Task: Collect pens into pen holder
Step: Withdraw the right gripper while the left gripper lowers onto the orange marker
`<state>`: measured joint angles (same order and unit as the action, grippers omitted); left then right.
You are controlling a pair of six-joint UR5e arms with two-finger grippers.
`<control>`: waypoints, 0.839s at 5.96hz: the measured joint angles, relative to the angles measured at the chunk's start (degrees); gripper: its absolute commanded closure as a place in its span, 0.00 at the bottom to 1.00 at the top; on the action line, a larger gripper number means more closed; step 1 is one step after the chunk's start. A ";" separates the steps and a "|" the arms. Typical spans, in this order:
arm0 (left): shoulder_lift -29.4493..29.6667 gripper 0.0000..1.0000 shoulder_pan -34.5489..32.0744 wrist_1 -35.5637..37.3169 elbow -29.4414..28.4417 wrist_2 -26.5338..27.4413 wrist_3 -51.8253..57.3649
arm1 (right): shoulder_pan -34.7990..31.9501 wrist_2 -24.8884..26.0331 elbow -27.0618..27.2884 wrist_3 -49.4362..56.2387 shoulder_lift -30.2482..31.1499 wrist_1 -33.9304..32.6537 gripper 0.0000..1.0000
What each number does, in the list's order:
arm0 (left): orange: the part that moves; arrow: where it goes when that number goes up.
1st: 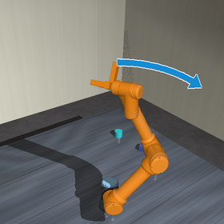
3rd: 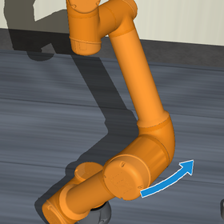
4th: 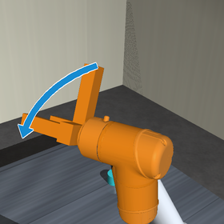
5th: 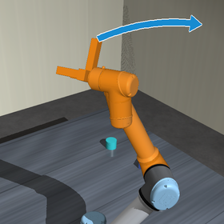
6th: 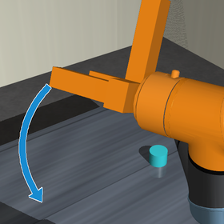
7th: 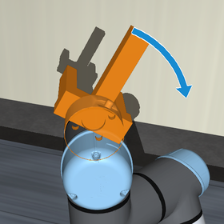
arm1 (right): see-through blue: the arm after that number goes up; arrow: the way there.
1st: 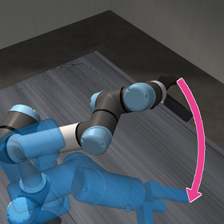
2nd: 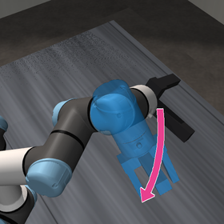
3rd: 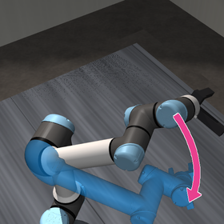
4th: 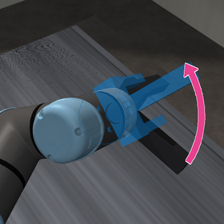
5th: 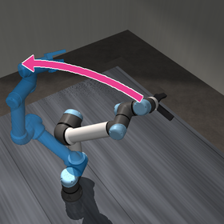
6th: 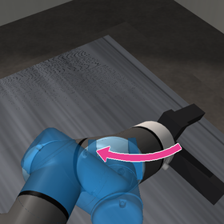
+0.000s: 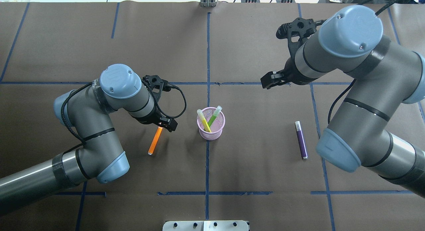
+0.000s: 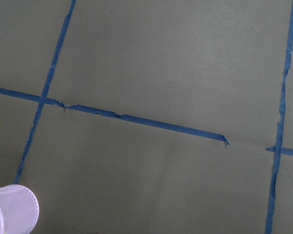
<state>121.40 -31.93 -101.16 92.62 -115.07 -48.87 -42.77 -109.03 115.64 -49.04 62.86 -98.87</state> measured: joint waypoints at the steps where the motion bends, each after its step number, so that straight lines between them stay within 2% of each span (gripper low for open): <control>1: 0.07 0.00 0.17 -0.04 -0.40 -0.02 -0.25 | -0.69 -1.15 -0.04 -0.22 0.40 -0.26 0.00; 3: 0.10 0.08 0.47 -0.01 -0.79 0.02 -0.50 | -1.36 -2.45 0.00 -0.53 0.65 -0.35 0.00; 5: 0.15 0.25 0.66 -0.01 -1.28 0.02 -0.52 | -1.46 -2.62 0.00 -0.70 0.68 -0.29 0.00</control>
<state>121.55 -31.27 -101.16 91.34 -115.05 -49.39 -44.23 -111.65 115.63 -49.74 63.54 -99.16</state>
